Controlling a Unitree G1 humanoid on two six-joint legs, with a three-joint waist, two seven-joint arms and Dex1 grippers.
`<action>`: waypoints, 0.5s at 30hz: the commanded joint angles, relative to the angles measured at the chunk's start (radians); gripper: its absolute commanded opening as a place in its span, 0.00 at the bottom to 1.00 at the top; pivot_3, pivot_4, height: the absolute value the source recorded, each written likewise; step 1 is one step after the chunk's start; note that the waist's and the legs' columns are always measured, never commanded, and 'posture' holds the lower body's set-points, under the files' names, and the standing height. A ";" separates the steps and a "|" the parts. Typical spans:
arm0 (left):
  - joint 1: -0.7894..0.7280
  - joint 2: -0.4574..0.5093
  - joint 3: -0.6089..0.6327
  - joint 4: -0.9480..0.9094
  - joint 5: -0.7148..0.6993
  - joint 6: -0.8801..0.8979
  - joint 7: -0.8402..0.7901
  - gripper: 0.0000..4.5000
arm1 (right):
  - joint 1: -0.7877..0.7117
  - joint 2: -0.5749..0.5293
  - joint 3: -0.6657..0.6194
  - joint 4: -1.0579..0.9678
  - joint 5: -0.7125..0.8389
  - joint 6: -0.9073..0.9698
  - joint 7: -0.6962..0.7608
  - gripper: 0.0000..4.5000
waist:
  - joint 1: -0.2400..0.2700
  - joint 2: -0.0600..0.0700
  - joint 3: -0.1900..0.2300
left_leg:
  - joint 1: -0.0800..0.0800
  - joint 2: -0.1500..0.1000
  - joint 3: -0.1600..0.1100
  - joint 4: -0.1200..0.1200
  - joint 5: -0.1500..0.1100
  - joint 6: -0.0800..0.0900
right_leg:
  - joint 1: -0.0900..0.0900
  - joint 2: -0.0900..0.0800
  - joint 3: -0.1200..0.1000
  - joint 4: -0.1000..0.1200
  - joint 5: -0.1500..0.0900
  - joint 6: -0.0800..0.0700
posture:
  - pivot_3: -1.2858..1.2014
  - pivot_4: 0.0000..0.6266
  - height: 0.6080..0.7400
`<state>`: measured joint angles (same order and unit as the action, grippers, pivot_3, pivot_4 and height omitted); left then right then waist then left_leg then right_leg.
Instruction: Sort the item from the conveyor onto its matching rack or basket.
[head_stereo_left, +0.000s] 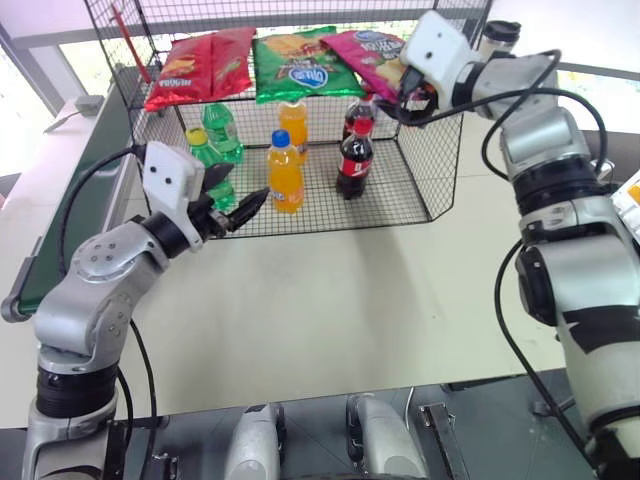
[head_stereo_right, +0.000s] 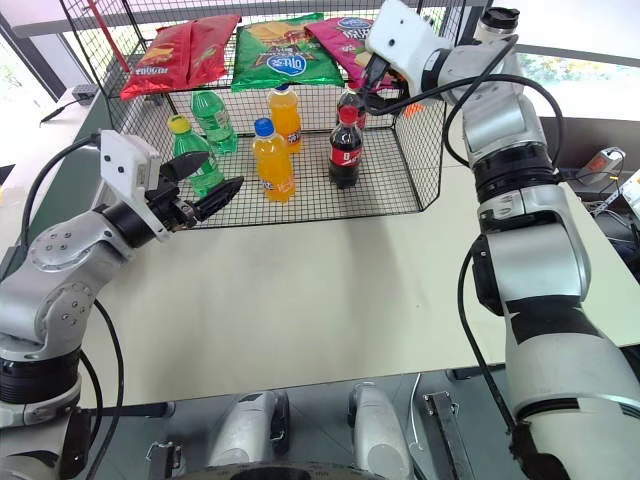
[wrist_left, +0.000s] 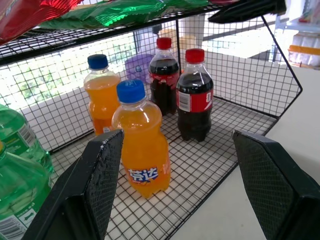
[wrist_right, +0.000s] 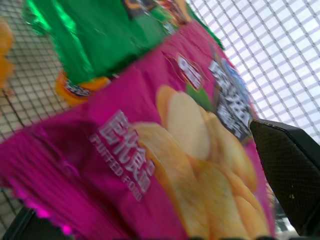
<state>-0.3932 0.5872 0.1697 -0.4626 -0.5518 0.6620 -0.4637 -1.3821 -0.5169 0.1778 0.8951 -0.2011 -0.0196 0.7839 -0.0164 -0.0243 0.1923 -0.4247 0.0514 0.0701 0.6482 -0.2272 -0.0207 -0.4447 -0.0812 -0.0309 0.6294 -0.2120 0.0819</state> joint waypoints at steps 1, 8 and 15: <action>-0.005 0.002 0.004 -0.010 0.013 -0.022 -0.003 0.80 | -0.050 0.019 -0.037 0.030 0.029 -0.018 -0.022 0.98 | 0.001 0.000 0.000 | 0.000 0.000 0.000 0.000 0.000 0.000 | 0.000 0.000 0.000 0.000 0.000 0.000 | 0.52 0.24 1.00; 0.011 -0.003 0.008 -0.021 0.023 -0.015 0.006 0.80 | -0.078 0.030 -0.053 0.111 0.028 -0.081 -0.089 0.98 | 0.000 0.000 0.000 | 0.000 0.000 0.000 0.000 0.000 0.000 | 0.000 0.000 0.000 0.000 0.000 0.000 | 0.52 0.24 1.00; 0.013 -0.009 0.027 -0.018 0.004 -0.010 0.009 0.80 | -0.031 -0.003 -0.087 -0.026 0.068 -0.128 -0.054 0.98 | 0.000 0.000 0.000 | 0.000 0.000 0.000 0.000 0.000 0.000 | 0.000 0.000 0.000 0.000 0.000 0.000 | 0.52 0.24 1.00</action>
<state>-0.3674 0.5820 0.1729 -0.4544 -0.5358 0.6624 -0.4545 -1.3930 -0.4950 0.1294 0.9521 -0.1688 -0.1181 0.7249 -0.0162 -0.0239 0.1926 -0.4252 0.0513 0.0701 0.6482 -0.2272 -0.0207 -0.4451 -0.0813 -0.0309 0.6291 -0.2120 0.0819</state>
